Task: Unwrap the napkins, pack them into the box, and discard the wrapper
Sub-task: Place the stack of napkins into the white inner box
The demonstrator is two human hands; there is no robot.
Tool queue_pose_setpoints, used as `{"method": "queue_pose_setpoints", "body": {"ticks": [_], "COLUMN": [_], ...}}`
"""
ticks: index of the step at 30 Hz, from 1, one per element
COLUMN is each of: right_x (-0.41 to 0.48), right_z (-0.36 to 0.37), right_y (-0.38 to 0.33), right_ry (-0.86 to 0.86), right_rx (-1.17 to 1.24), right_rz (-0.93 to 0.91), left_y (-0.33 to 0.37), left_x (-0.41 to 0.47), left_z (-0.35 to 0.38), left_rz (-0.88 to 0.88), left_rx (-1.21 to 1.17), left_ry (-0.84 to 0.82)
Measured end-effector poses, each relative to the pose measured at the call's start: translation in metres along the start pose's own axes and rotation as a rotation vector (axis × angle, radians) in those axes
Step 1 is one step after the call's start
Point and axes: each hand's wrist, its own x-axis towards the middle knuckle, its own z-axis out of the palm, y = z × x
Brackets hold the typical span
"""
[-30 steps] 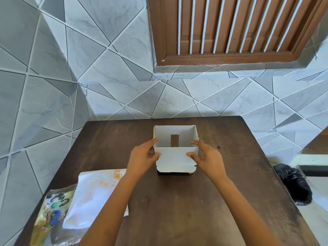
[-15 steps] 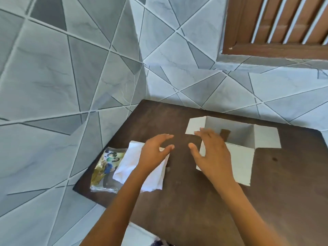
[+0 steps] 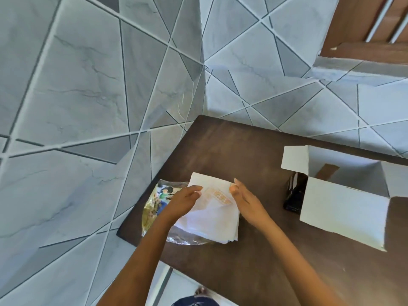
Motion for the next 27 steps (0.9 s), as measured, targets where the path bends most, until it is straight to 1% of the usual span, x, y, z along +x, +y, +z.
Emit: {"method": "queue_pose_setpoints", "body": {"ticks": [2, 4, 5, 7, 9, 11, 15, 16, 20, 23, 24, 27], "right_x": [0.004, 0.005, 0.005, 0.006, 0.005, 0.003, 0.0, 0.0, -0.002, 0.001, 0.003, 0.005], "right_z": [0.007, 0.011, 0.012, 0.013, 0.015, 0.02, 0.03, 0.032, 0.035, 0.037, 0.038, 0.043], "right_y": [0.003, 0.006, 0.008, 0.014, 0.022, 0.029, 0.034, 0.035, 0.038, 0.042, 0.043, 0.044], "right_ry": [0.036, 0.116, 0.163, 0.202, 0.182, 0.201, 0.274, 0.292, 0.349, 0.305, 0.276, 0.223], "right_rx": [0.042, 0.064, 0.05, -0.079, -0.254, -0.322, -0.399, -0.41, -0.307, -0.276, -0.206, 0.14], "right_rz": [0.007, 0.02, 0.03, 0.042, 0.036, 0.039, 0.063, 0.074, 0.192, 0.259, 0.291, 0.412], "left_y": [-0.004, -0.011, -0.014, -0.021, -0.028, -0.034, -0.046, -0.048, -0.051, -0.049, -0.047, -0.044], "left_x": [0.001, 0.004, 0.006, 0.014, 0.022, 0.026, 0.033, 0.035, 0.04, 0.042, 0.042, 0.044], "left_z": [-0.003, -0.007, -0.008, -0.009, -0.01, -0.011, -0.01, -0.01, -0.012, -0.011, -0.011, -0.011], "left_rz": [0.0, 0.034, 0.055, 0.069, 0.061, 0.05, 0.043, 0.035, -0.078, -0.129, -0.138, -0.172], "left_rx": [-0.076, -0.072, -0.053, 0.022, 0.115, 0.155, 0.272, 0.268, 0.056, 0.011, -0.008, -0.066], "left_ry": [-0.052, -0.093, -0.088, 0.011, 0.154, 0.206, 0.104, 0.086, -0.019, -0.059, -0.065, -0.089]}}
